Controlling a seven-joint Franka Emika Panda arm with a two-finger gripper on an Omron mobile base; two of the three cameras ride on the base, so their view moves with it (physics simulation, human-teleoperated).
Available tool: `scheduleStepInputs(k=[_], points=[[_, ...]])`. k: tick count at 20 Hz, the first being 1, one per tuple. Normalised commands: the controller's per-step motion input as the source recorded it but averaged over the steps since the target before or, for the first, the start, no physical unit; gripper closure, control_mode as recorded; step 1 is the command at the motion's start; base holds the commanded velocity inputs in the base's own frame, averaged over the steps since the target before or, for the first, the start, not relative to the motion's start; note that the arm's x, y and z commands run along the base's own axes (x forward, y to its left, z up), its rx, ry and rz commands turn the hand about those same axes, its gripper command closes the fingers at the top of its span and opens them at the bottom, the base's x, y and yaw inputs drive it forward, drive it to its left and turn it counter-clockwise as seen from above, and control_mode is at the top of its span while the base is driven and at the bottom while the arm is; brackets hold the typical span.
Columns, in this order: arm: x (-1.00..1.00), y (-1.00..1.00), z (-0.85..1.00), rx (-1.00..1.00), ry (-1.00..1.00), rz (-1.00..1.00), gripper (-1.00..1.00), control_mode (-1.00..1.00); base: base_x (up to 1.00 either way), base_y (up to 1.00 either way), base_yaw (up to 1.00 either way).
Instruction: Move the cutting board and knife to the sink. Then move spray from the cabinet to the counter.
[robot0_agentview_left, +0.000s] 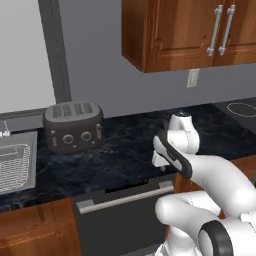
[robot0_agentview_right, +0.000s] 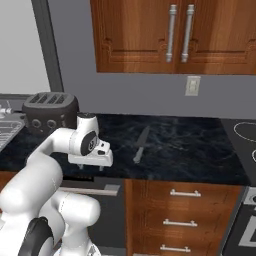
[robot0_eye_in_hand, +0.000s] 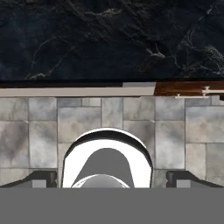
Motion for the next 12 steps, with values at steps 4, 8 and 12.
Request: scheduleStepInputs(k=[4,8,12], points=[[0.0,0.0,0.0,0.0,0.0,0.0,-1.0,1.0,0.13,-0.6,0.0],[0.0,0.0,0.0,0.0,0.0,0.0,-1.0,1.0,0.19,-0.52,0.0],[0.0,0.0,0.0,0.0,0.0,0.0,-1.0,1.0,0.33,-0.34,0.0]])
